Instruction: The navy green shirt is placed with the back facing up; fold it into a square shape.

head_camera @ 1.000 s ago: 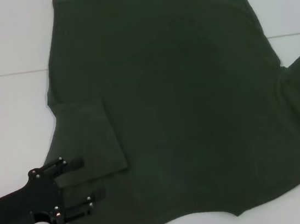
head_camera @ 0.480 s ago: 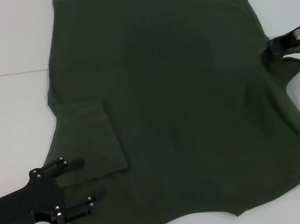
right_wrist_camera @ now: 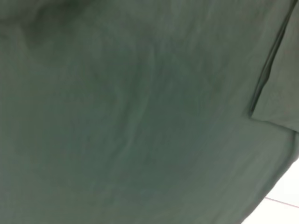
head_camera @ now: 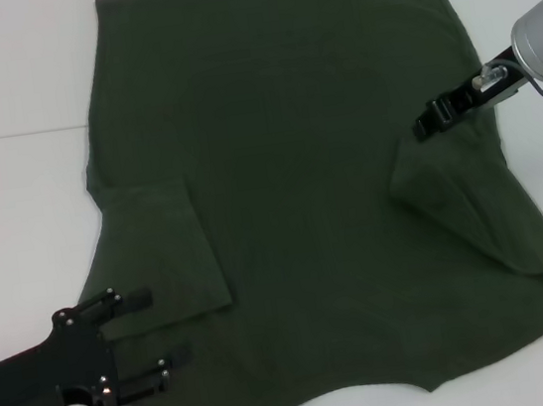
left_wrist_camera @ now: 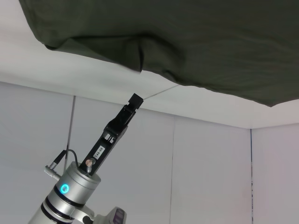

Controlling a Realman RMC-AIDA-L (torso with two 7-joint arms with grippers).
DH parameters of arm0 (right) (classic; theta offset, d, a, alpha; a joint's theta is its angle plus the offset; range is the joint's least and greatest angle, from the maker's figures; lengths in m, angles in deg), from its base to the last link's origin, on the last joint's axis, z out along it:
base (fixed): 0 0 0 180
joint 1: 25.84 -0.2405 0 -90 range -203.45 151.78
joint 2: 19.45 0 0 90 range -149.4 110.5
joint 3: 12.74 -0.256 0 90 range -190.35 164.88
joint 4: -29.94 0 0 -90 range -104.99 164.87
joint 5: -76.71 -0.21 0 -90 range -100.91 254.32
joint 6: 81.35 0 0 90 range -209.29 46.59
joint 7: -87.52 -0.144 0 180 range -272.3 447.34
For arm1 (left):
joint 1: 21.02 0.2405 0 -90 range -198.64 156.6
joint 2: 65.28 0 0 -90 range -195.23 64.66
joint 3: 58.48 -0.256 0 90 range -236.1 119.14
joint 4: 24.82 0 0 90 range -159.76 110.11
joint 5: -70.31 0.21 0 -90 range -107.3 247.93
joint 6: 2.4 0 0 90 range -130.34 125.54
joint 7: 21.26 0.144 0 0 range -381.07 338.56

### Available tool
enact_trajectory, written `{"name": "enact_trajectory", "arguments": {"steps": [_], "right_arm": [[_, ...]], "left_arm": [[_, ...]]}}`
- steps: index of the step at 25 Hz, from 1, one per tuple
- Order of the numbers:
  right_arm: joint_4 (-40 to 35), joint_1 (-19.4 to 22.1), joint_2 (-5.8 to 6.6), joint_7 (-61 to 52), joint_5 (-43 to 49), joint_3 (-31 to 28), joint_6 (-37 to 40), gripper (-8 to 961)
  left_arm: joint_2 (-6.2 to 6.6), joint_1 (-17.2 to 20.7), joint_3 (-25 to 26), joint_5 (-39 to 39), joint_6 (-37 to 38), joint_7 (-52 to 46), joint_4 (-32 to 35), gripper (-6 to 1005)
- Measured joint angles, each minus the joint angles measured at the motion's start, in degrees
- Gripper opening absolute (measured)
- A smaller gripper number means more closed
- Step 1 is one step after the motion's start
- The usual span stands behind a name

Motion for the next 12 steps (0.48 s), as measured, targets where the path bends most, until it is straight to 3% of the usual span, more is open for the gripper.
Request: {"name": "enact_trajectory", "arguments": {"steps": [10,12], "right_arm": [[-0.5,2.8,0.98,1.7,-5.2,-1.2,0.6,401],[-0.6,4.8,1.38,5.9,-9.9,-3.5,2.1,520]], "left_arm": [[-0.07,0.3,0.0,-0.1,0.0,-0.4,-0.1,824],[0.10,0.1,1.1,-0.4,0.6,-5.5,0.1,824]]}}
